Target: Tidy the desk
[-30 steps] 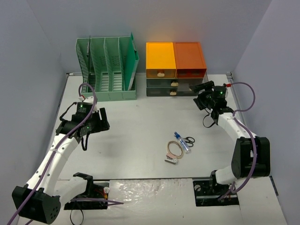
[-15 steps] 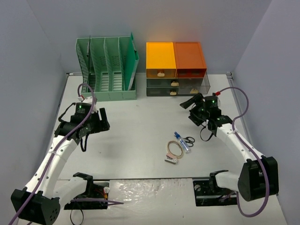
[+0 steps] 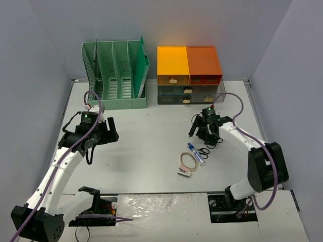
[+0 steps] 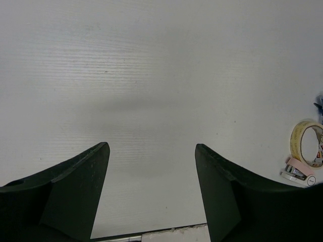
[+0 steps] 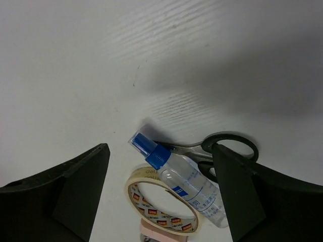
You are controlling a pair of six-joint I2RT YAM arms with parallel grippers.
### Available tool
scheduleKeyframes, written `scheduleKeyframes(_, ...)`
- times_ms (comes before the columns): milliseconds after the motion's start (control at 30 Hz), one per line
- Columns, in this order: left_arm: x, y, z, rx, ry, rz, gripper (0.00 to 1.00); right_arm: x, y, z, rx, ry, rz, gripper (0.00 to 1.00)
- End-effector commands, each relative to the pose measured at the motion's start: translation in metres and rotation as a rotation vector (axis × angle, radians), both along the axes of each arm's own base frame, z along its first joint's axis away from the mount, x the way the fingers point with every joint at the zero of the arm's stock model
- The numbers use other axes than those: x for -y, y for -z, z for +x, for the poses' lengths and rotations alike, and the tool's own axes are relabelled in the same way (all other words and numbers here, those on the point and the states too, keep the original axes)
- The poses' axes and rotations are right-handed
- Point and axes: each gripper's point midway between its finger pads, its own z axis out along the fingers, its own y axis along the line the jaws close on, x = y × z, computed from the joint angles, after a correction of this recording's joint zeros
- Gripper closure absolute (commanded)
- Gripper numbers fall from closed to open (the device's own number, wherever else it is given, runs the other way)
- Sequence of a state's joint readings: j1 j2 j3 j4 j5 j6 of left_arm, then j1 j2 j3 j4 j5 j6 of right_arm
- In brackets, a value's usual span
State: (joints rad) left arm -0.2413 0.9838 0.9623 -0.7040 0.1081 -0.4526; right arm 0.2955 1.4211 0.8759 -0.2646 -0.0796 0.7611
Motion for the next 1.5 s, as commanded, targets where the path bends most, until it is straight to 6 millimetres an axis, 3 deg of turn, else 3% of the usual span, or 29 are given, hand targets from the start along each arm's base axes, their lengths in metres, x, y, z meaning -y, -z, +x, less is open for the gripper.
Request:
scheduleKeyframes(0, 0.004, -0.022, 0.006, 0.073, 0.023, -0.014, 0.34, -0.019, 0.013, -0.02, -0.104, -0.244, -0.21, 0.26)
scheduleKeyframes(233, 0.003, -0.02, 0.003, 0.067, 0.021, -0.011, 0.35, -0.035, 0.007, -0.031, -0.109, -0.332, -0.359, 0.4)
scheduleKeyframes(400, 0.003, -0.02, 0.003, 0.065, 0.024, -0.009, 0.34, -0.02, 0.004, -0.04, -0.13, -0.315, -0.468, 0.52)
scheduleKeyframes(633, 0.004, -0.022, 0.004, 0.068, 0.03, -0.01, 0.34, 0.008, 0.004, -0.056, -0.18, -0.29, -0.607, 0.51)
scheduleKeyframes(867, 0.006, -0.021, 0.005, 0.066, 0.037, -0.016, 0.34, 0.02, 0.01, -0.064, -0.239, -0.334, -0.679, 0.52)
scheduleKeyframes(1467, 0.006, -0.017, 0.002, 0.049, 0.047, -0.011, 0.34, 0.008, 0.016, -0.091, -0.269, -0.442, -0.637, 0.53)
